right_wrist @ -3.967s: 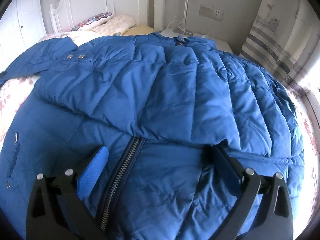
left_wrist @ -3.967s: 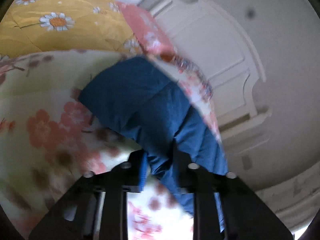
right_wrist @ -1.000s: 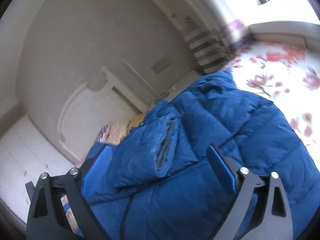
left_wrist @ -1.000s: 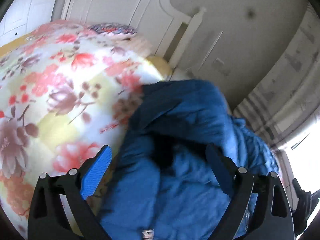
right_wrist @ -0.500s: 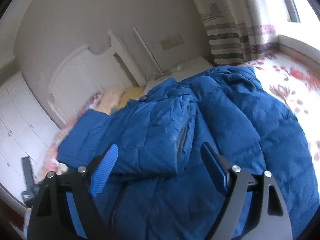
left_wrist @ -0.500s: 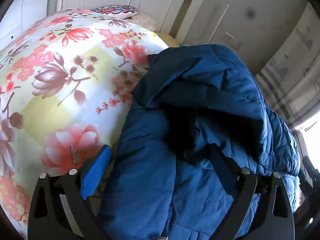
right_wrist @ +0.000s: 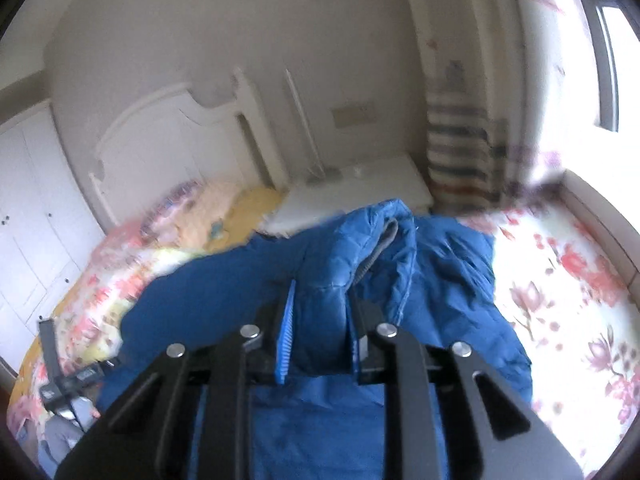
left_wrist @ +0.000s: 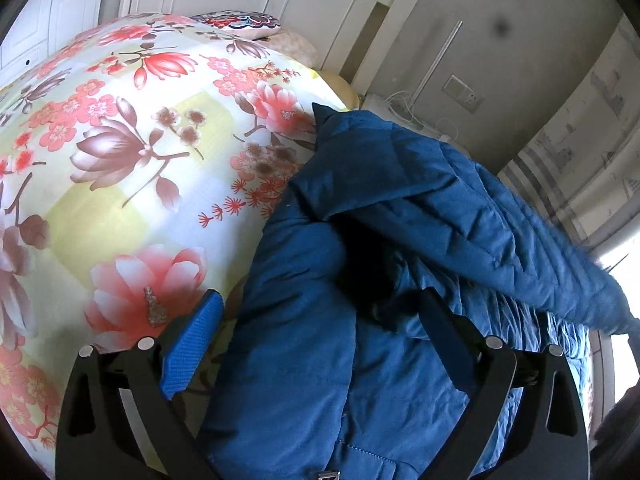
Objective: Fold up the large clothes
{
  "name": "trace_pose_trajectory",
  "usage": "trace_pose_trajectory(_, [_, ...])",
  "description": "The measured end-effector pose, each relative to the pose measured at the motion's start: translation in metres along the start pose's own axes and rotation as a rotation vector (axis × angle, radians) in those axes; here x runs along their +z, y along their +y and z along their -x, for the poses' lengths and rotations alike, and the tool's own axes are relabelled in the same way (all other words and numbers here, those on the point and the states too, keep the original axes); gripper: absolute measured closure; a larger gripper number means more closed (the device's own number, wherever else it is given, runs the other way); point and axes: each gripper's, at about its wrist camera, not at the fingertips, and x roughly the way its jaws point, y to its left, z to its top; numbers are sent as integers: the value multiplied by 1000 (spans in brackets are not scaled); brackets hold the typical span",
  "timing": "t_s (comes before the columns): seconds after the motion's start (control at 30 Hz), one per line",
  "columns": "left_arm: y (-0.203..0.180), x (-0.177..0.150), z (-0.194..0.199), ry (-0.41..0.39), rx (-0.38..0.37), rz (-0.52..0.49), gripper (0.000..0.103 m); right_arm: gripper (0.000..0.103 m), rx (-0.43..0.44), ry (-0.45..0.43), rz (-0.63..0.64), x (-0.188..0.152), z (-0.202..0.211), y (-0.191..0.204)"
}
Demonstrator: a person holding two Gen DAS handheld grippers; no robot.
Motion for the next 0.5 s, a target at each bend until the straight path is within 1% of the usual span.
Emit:
trace_pose_trajectory(0.07, [0,0,0,-1,-2,2,9,80,-44,87,11,-17,-19,-13])
trace_pose_trajectory(0.1, [1,0,0,-2,-4,4,9,76,-67,139,7,-27,-31,-19])
trace_pose_trajectory(0.13, [1,0,0,-3,-5,5,9,72,-82,172,-4,-37,-38,-26])
trace_pose_trajectory(0.17, [2,-1,0,-5,-8,8,9,66,-80,179,-24,-39,-40,-28])
trace_pose_trajectory(0.2, [2,0,0,-6,-11,10,8,59,-80,175,-48,-41,-37,-30])
trace_pose_trajectory(0.23, [3,0,0,-7,-12,12,8,55,-101,159,-77,-39,-28,-29])
trace_pose_trajectory(0.27, [2,0,0,-6,-9,10,8,47,-126,127,-79,-35,-21,-25])
trace_pose_trajectory(0.3, [2,0,-1,-4,-6,7,8,44,-144,72,-64,-31,-9,-19])
trace_pose_trajectory(0.37, [3,1,-1,-4,-5,6,8,40,-133,-24,13,-19,9,4])
trace_pose_trajectory(0.4, [4,0,-1,-5,-7,7,8,39,-122,-35,73,-15,8,19])
trace_pose_trajectory(0.43, [4,0,0,-6,-10,9,8,38,-114,-20,133,-14,2,31])
trace_pose_trajectory(0.5, [6,0,1,-13,-22,21,8,38,-116,34,216,-14,-18,45])
